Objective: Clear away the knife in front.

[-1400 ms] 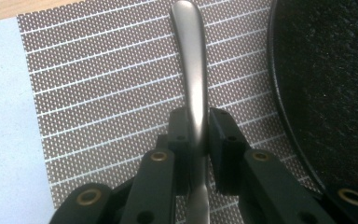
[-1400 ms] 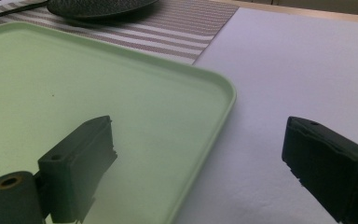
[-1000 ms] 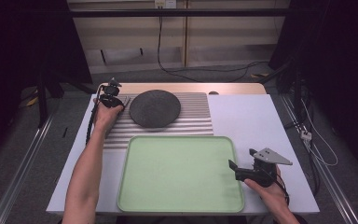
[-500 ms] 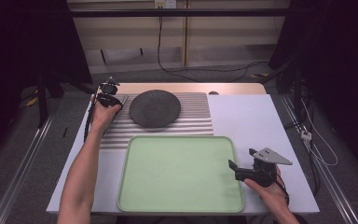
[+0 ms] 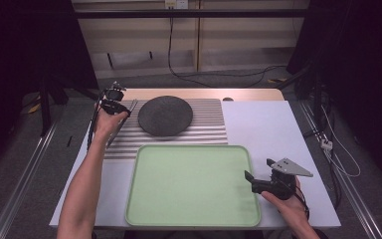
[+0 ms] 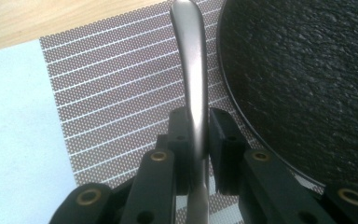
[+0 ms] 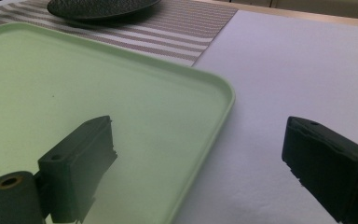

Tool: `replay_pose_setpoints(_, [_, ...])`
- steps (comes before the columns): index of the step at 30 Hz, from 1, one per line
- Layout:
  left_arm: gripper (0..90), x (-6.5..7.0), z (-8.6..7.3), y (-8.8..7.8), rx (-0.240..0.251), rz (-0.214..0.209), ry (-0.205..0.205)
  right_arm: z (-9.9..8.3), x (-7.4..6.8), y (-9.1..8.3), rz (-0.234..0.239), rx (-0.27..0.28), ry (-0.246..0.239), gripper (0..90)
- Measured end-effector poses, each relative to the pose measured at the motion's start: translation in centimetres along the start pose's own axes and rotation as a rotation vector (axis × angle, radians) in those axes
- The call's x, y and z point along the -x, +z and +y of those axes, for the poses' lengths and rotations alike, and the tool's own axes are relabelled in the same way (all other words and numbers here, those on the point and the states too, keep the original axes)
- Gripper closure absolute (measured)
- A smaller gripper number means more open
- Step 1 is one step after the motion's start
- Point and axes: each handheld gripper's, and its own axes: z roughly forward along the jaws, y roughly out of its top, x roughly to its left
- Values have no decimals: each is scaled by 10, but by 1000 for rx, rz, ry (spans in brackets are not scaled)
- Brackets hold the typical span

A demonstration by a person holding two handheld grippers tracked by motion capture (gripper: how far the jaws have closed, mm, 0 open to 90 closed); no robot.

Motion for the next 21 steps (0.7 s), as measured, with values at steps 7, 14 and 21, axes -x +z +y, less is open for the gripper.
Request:
replay_pose_setpoints(7, [801,2,2,-18,4,25,21,-1,1,-2,-6,0,4,95])
replay_pose_setpoints(14, [801,4,1,-33,41,18,44,-1,1,-4,-12,2,5,95])
replay_pose_setpoints(21, [801,12,-6,-38,52,17,64,-1,0,-3,-13,-2,1,96])
